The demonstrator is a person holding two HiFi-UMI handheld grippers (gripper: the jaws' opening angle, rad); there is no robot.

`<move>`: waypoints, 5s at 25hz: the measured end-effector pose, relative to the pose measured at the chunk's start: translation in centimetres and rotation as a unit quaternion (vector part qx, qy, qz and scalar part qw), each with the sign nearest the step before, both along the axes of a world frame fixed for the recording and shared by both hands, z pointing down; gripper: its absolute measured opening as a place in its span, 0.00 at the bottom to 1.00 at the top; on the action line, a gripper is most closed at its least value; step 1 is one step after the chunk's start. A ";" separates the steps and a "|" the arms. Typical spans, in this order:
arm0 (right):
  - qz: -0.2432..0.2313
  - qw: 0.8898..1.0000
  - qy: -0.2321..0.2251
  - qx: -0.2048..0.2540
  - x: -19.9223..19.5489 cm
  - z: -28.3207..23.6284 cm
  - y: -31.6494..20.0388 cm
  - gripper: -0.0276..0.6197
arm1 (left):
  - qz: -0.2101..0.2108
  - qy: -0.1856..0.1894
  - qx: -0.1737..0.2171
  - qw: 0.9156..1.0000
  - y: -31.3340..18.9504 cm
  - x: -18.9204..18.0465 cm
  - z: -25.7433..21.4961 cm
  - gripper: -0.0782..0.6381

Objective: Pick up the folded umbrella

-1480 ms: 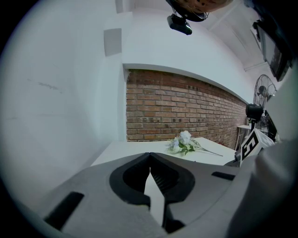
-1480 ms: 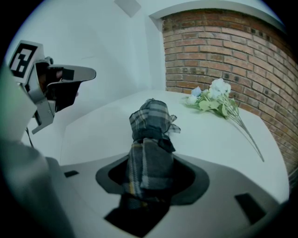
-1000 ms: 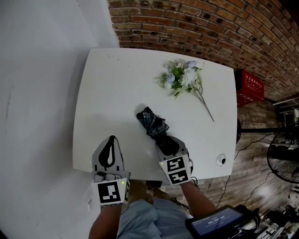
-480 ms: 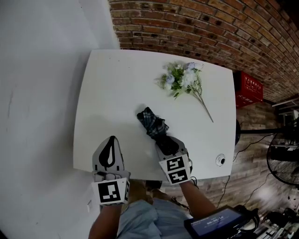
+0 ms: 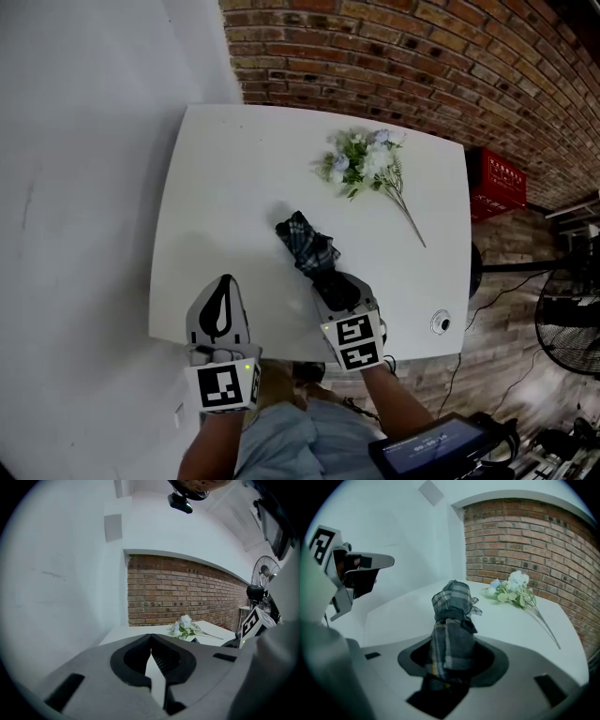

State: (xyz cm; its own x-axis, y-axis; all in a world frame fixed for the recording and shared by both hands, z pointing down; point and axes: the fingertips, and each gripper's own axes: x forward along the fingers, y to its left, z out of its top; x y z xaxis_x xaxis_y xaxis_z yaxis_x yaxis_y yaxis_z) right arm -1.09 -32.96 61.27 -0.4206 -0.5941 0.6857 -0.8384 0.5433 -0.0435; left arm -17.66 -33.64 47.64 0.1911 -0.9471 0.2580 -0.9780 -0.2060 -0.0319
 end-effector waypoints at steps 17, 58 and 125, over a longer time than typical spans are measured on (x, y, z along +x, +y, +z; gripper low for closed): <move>0.012 0.998 -0.020 0.066 1.3 -6.4 0.2 0.34 | 0.010 -0.010 0.046 0.999 2.3 2.0 -4.5 0.12; 0.049 0.972 -0.061 0.221 6.6 -21.3 6.4 0.34 | 0.038 -0.035 0.152 0.987 10.6 7.1 -14.7 0.12; 0.103 0.906 -0.086 0.401 8.9 -35.9 17.4 0.34 | 0.069 -0.038 0.275 0.958 19.0 7.4 -25.5 0.12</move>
State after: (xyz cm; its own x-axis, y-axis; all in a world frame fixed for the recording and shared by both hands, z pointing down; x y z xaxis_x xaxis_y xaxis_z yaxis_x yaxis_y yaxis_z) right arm 7.79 -15.54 25.38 -0.3036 -0.9504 -0.0671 -0.9440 0.2905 0.1567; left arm -10.27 -14.61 22.11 0.3238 -0.9114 -0.2542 -0.9336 -0.2641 -0.2423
